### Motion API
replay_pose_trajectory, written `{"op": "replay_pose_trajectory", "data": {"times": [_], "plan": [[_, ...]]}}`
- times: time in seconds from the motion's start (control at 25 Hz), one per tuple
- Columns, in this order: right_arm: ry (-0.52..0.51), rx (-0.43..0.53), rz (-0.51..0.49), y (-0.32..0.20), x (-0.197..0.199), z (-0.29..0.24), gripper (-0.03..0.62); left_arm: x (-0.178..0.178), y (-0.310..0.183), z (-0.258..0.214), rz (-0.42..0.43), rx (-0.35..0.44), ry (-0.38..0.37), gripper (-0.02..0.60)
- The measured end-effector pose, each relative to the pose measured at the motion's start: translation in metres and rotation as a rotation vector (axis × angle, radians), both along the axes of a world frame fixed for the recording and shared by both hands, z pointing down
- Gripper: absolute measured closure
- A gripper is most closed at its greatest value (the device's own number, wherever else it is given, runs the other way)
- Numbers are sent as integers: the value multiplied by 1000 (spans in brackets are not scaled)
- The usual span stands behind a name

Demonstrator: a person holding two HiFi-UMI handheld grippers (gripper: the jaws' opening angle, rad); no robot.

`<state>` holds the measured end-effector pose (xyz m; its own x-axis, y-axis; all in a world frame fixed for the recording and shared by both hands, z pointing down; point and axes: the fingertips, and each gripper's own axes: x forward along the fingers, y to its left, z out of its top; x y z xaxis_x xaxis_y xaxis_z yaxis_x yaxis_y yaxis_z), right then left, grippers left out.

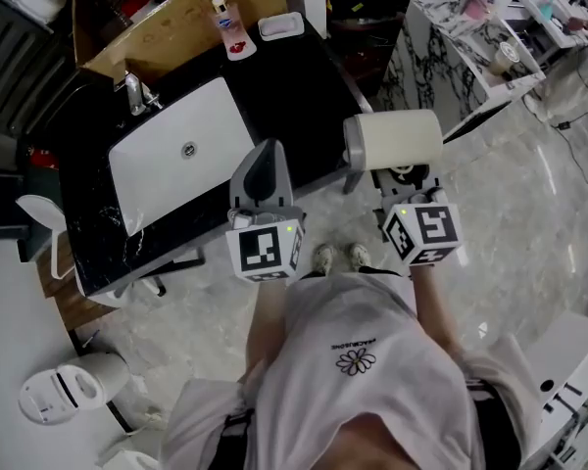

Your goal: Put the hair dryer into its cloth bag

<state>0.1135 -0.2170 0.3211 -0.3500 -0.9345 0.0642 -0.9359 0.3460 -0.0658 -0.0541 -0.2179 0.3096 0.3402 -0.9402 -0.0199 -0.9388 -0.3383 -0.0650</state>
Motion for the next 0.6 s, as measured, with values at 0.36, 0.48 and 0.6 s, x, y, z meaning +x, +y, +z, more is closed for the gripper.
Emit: {"op": "replay_pose_trajectory", "data": {"times": [0.36,0.48,0.6], "plan": [[-33,-10,-74,-16,6,5,427,-1,-3,6,-88,-19,-6,566],[-28,-15,-93,-18,6,6,426,-1,-3,9,-93,-25,-16,566],[-27,-21,-102,-19,7,8,427,-1,-4,13,-94,-35,-30,566]]}}
